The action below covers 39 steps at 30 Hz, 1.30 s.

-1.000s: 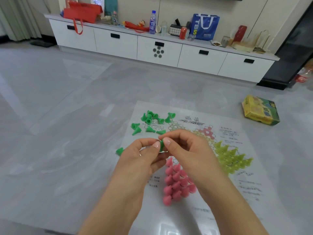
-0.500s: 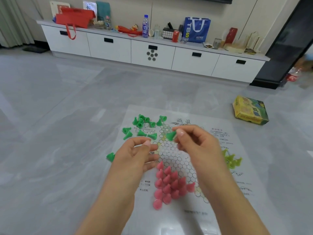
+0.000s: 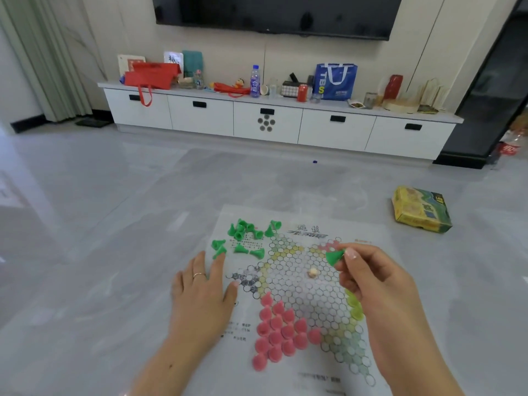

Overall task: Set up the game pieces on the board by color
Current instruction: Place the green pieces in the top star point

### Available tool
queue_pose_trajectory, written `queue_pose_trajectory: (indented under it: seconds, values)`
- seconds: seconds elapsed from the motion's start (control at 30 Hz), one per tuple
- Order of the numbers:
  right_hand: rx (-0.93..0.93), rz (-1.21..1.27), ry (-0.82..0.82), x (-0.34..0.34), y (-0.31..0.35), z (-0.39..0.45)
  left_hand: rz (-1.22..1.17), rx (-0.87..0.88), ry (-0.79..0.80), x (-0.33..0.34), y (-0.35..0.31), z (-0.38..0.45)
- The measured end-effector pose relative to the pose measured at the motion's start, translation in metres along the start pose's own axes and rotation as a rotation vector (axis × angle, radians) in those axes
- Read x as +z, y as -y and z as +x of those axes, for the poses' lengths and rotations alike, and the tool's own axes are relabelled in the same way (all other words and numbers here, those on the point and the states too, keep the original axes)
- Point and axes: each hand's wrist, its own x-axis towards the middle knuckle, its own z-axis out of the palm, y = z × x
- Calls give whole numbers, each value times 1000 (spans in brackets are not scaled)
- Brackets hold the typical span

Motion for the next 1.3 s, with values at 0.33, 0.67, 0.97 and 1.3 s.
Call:
queue_pose_trajectory:
  seconds: [0.33,0.67,0.97,1.3]
  values:
    - [77,-39,44,-9,1,1,74,213,6,9,-28,89]
    - [69,50,35,-20,8,-4,-47,113,-222,6,-27,93]
    - [60,57,34,-22,11,-5,-1750,-757,62,-20,-30,109]
    - [70,-43,37,-18,2,-3,-1982,-581,263,-28,-42,94]
